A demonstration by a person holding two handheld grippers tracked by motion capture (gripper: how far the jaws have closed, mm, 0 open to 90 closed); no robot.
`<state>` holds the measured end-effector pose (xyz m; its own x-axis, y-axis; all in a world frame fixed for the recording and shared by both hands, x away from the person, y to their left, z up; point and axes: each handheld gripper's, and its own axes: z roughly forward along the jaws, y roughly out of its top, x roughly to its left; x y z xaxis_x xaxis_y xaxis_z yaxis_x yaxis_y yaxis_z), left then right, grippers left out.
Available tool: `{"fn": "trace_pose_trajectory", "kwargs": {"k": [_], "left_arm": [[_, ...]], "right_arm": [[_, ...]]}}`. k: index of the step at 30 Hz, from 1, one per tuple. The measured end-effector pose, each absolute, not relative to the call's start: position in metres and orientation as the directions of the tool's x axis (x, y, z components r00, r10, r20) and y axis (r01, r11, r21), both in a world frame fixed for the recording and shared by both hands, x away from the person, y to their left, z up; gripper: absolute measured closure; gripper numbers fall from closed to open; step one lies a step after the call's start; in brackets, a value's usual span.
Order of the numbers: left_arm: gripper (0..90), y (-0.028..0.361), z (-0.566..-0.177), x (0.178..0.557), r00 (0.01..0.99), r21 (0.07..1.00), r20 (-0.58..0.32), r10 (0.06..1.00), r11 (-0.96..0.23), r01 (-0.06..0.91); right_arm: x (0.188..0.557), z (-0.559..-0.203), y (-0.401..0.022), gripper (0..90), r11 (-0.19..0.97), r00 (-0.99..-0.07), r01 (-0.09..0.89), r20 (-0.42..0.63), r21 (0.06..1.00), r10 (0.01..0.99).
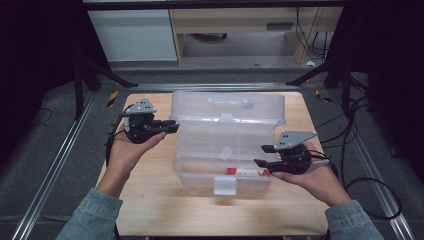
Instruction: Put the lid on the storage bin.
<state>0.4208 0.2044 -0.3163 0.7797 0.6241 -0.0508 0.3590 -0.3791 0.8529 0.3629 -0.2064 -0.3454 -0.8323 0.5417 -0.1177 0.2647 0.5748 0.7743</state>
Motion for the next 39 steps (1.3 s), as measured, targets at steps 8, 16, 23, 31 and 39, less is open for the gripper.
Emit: {"fn": "trace_pose_trajectory", "kwargs": {"k": [8,16,23,31,39], "left_arm": [[75.6,0.205,-0.323,0.414,0.790,0.844,-0.048,0.611,-0.398,0.359],[76.5,0.206,-0.331,0.408,0.797,0.840,-0.053,0.602,-0.405,0.362],[77.0,0.206,-0.338,0.402,0.803,0.829,-0.049,0.595,-0.424,0.364],[78.1,0.208,-0.349,0.393,0.808,0.822,-0.053,0.586,-0.434,0.369],[78.2,0.215,-0.355,0.386,0.804,0.833,-0.070,0.591,-0.408,0.373]], "right_arm": [[0.354,-0.340,-0.223,56.9,0.553,-0.810,0.283,-0.113,0.784,0.575],[0.351,-0.341,-0.244,64.2,0.519,-0.767,0.322,-0.103,0.791,0.634],[0.351,-0.342,-0.257,65.5,0.499,-0.739,0.341,-0.101,0.796,0.666],[0.349,-0.347,-0.267,66.5,0.485,-0.709,0.369,-0.098,0.793,0.699],[0.349,-0.354,-0.277,65.7,0.474,-0.675,0.398,-0.099,0.786,0.731]]}}
